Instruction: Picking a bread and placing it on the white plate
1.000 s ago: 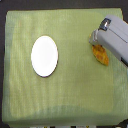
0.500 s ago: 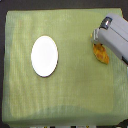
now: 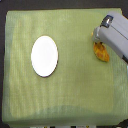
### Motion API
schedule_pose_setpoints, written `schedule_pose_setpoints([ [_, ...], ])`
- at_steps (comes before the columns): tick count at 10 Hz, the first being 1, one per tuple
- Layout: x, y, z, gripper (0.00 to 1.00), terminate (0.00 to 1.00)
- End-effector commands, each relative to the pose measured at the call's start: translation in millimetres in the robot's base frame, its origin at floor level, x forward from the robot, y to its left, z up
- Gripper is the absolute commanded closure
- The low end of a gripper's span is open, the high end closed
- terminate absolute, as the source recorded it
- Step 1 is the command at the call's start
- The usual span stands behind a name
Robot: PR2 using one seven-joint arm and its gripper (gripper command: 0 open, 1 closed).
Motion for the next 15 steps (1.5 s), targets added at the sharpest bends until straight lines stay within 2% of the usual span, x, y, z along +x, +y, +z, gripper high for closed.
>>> schedule_pose_setpoints([
  [1, 4, -3, 10, 1.00, 0.00],
  [2, 5, -4, 17, 1.00, 0.00],
  [3, 7, -3, 37, 1.00, 0.00],
  [5, 14, 3, 103, 1.00, 0.00],
  [6, 17, 13, 123, 1.00, 0.00],
  [10, 25, 120, 154, 1.00, 0.00],
  [11, 31, 174, 165, 1.00, 0.00],
  [12, 33, 196, 168, 1.00, 0.00],
  [13, 26, 246, 166, 1.00, 0.00],
  [15, 14, 307, 159, 1.00, 0.00],
])
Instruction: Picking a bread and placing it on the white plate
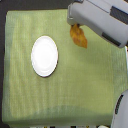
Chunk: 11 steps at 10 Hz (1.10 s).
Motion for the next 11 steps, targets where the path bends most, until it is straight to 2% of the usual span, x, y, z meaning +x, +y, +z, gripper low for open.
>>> schedule_pose_setpoints([
  [1, -26, 170, -8, 1.00, 0.00],
  [3, -49, 219, -26, 1.00, 0.00],
  [5, -59, 241, -43, 1.00, 0.00],
  [8, -54, 244, -47, 1.00, 0.00],
  [11, -61, 234, -58, 1.00, 0.00],
])
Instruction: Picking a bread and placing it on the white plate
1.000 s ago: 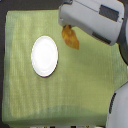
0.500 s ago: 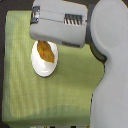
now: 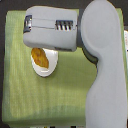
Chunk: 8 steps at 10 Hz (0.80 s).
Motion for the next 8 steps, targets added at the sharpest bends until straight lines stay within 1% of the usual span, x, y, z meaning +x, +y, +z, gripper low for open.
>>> schedule_pose_setpoints([
  [1, -2.2, -2.3, -13.7, 1.00, 0.00],
  [2, -2.5, -0.5, -14.0, 0.00, 0.00],
  [3, -5.1, -1.9, -16.0, 0.00, 0.00],
  [8, -4.6, -6.5, -17.3, 0.00, 0.00],
])
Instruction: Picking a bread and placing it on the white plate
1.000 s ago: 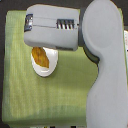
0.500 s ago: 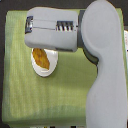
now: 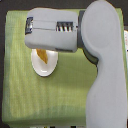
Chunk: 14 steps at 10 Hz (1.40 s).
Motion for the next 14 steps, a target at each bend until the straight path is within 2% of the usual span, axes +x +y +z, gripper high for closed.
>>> schedule_pose_setpoints([
  [1, -4, -4, -7, 0.00, 0.00],
  [4, -3, -13, -3, 0.00, 0.00],
  [8, 43, -70, 108, 0.00, 0.00],
  [9, 46, -93, 124, 0.00, 0.00],
  [11, 37, -133, 136, 0.00, 0.00],
  [12, 24, -159, 134, 0.00, 0.00],
  [14, 15, -191, 130, 0.00, 0.00],
])
